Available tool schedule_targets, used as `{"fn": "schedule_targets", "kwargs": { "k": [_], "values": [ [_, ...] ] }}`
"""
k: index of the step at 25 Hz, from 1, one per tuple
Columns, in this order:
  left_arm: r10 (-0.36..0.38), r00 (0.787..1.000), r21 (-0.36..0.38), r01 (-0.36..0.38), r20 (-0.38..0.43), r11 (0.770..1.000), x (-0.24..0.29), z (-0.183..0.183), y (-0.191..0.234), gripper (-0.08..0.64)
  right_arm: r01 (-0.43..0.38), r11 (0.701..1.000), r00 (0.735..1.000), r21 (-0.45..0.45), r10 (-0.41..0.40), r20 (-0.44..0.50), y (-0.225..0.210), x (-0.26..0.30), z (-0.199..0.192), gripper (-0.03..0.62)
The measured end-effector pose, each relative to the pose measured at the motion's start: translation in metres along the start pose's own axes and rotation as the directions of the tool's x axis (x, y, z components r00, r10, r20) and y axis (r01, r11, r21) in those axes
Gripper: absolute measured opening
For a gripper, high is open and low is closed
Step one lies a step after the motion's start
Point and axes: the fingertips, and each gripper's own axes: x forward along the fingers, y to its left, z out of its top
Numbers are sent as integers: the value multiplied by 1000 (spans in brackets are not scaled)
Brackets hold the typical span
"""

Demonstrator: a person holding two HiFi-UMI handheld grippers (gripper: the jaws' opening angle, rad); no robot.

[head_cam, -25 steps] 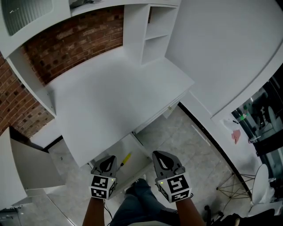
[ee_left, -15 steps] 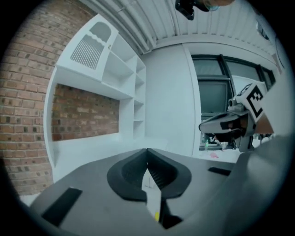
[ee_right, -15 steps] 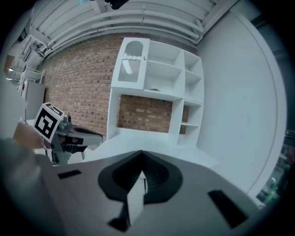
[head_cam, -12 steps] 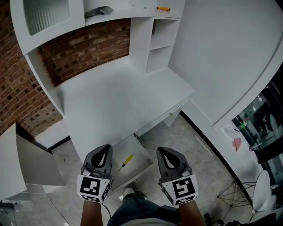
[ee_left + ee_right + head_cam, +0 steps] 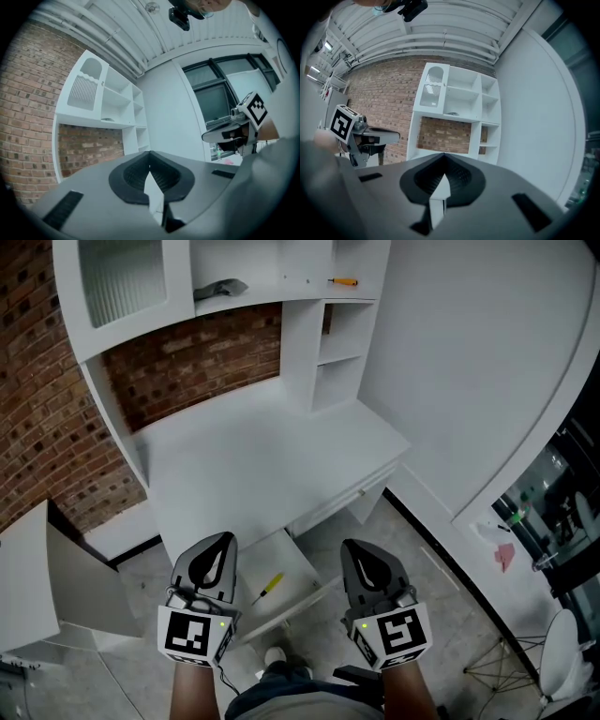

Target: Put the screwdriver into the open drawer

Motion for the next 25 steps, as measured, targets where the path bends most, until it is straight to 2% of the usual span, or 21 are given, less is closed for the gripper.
{"fn": "schedule_targets", "kwargs": {
  "k": [8,21,25],
  "values": [
    [2,999,4,-3,44,1000,-5,21,-7,14,3,999,999,-35,-1,50,-2,-13,20,9],
    [19,999,21,-19,43,1000,-8,30,-9,14,-13,999,998,-33,15,69,-4,-22,26,9],
    [-6,998,23,5,57,1000,-10,30,-13,14,-28,999,997,-28,30,69,1,-23,24,9]
  ]
}}
